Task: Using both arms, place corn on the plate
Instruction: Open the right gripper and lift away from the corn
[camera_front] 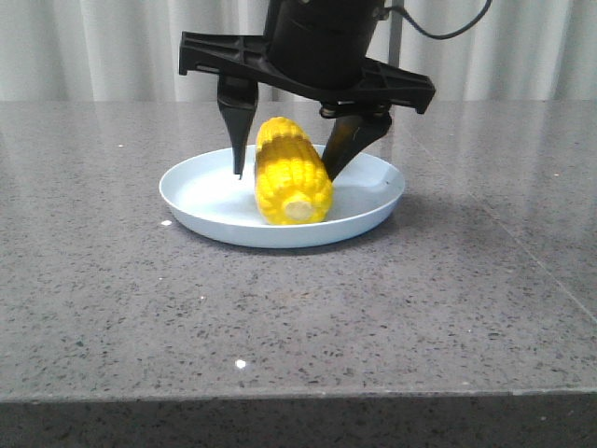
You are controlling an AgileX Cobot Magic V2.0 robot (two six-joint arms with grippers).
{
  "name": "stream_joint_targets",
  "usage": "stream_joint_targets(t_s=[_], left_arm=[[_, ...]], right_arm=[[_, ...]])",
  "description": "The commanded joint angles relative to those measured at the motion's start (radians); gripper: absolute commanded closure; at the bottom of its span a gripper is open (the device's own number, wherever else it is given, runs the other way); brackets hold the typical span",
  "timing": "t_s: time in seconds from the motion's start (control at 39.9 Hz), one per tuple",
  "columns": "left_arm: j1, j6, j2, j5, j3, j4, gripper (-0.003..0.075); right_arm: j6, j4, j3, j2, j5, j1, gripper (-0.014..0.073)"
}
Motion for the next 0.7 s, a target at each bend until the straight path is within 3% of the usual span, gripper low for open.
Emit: stream_joint_targets(t_s=[0.0, 0.18, 0.58, 0.68], left_arm=[[0.0, -0.001, 0.009, -0.084, -0.026, 0.005, 0.0741], [0.0, -0.001, 0.009, -0.084, -0.026, 0.005, 0.0741], [0.0, -0.001, 0.009, -0.084, -0.026, 0.005, 0.0741], [0.0, -0.001, 0.009, -0.084, -0.026, 0.005, 0.0741]], right_arm=[[0.003, -0.009, -0.044, -0.062, -0.029, -0.003, 0.0011], [0.003, -0.093, -0.077, -0.124, 0.011, -0.035, 0.0011], [-0.097, -0.098, -0.086, -0.289, 0.109, -0.162, 0.0016], [-0.146, -0.098, -0.085, -0.315, 0.152, -0.2, 0.0088]])
